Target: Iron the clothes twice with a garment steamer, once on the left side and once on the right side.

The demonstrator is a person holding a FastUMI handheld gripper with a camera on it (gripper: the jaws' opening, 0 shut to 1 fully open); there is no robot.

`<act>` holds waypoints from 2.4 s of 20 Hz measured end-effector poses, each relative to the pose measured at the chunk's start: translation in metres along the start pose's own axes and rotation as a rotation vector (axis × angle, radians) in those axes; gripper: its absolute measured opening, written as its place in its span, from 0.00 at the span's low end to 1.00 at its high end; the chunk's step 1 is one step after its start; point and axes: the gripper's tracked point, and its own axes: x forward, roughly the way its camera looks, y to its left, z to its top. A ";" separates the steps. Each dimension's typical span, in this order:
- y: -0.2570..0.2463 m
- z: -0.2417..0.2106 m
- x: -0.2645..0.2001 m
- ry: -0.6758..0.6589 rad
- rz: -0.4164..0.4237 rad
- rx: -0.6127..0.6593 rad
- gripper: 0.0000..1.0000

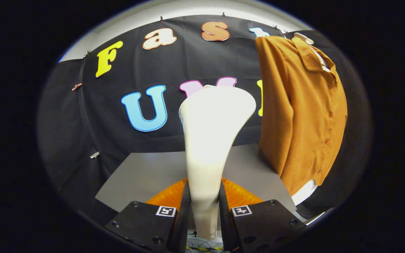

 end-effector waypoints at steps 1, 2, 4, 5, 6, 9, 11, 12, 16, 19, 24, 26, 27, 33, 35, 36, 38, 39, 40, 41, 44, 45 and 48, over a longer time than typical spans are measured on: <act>-0.001 0.001 -0.013 -0.017 -0.011 0.002 0.43; -0.001 0.001 -0.024 -0.034 -0.021 0.006 0.42; -0.002 -0.003 -0.047 -0.048 -0.038 0.014 0.42; -0.004 -0.005 -0.057 -0.054 -0.048 0.019 0.42; -0.007 -0.009 -0.066 -0.058 -0.062 0.025 0.43; -0.019 -0.016 -0.094 -0.078 -0.107 0.045 0.43; -0.035 -0.017 -0.111 -0.096 -0.152 0.047 0.42; -0.041 -0.017 -0.118 -0.104 -0.171 0.048 0.42; -0.070 -0.008 -0.135 -0.132 -0.223 0.059 0.43; -0.099 -0.002 -0.137 -0.138 -0.251 0.064 0.42; -0.144 0.018 -0.123 -0.141 -0.188 0.073 0.42; -0.170 0.028 -0.109 -0.144 -0.171 0.060 0.42; -0.182 0.033 -0.102 -0.142 -0.155 0.057 0.42; -0.231 0.045 -0.049 -0.081 0.006 0.044 0.42; -0.235 0.046 -0.034 -0.068 0.085 0.026 0.42; -0.238 0.048 -0.029 -0.066 0.117 0.018 0.42; -0.243 0.052 -0.016 -0.062 0.160 0.007 0.42; -0.246 0.054 -0.010 -0.058 0.176 0.005 0.42; -0.251 0.055 -0.005 -0.059 0.186 0.009 0.42; -0.255 0.054 -0.001 -0.054 0.195 0.012 0.42; -0.257 0.047 0.009 -0.020 0.259 0.032 0.42; -0.257 0.045 0.012 -0.018 0.274 0.031 0.42; -0.263 0.033 0.024 0.004 0.294 0.031 0.42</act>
